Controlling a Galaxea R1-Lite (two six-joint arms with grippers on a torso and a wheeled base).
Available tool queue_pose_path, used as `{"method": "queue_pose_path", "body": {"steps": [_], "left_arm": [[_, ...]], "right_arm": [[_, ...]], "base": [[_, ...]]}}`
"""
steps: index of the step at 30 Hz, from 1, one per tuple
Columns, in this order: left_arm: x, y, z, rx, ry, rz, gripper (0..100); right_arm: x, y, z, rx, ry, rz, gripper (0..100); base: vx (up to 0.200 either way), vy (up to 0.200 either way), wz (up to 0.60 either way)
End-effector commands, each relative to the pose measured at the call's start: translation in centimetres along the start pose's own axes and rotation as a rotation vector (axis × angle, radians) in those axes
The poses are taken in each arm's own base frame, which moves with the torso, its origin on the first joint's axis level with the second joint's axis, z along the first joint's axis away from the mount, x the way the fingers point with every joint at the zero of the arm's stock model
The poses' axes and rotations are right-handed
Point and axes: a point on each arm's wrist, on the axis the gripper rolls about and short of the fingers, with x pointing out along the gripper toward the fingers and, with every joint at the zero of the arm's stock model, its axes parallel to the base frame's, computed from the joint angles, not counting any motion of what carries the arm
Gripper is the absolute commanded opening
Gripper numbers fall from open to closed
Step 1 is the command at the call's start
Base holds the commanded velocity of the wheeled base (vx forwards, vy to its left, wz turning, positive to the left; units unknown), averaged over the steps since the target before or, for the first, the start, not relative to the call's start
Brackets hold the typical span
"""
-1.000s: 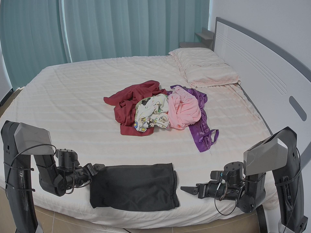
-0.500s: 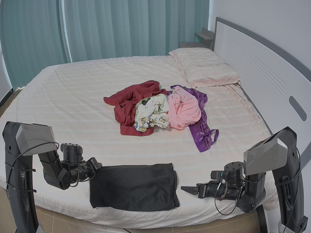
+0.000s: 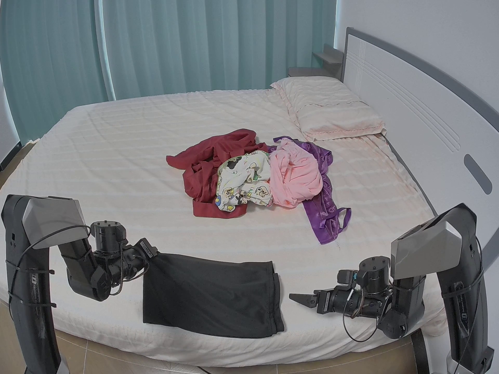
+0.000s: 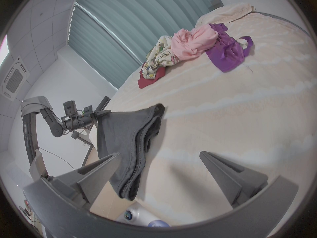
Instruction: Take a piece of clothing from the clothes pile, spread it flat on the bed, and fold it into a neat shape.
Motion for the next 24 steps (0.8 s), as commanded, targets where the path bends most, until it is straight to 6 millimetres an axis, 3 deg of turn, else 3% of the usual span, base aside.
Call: {"method": "queue_pose_path", "body": {"steps": [1,13,22,24], "left_arm": [[0.0,0.5,0.2,-0.007,-0.012,0.004,0],[0.0,0.4,-0.3,-0.009,0.005,-0.009,0],[-0.5,0.6,-1.1,-0.008,0.019,-0.007,0],[-0.7,0.6,-1.2,-0.007,0.014,-0.011,0]], "right_arm": [[0.9,-0.3,1.5,0.001,-0.064,0.019,100],[6.0,0.0,6.3,0.117,-0.044,0.003,100],[9.1,2.2,9.5,0.166,0.018,-0.011,100],[10.3,2.8,9.0,0.161,0.035,-0.034,100]], "base": [[0.000,0.000,0.00],[0.000,0.000,0.00],[0.000,0.000,0.00],[0.000,0.000,0.00]]}}
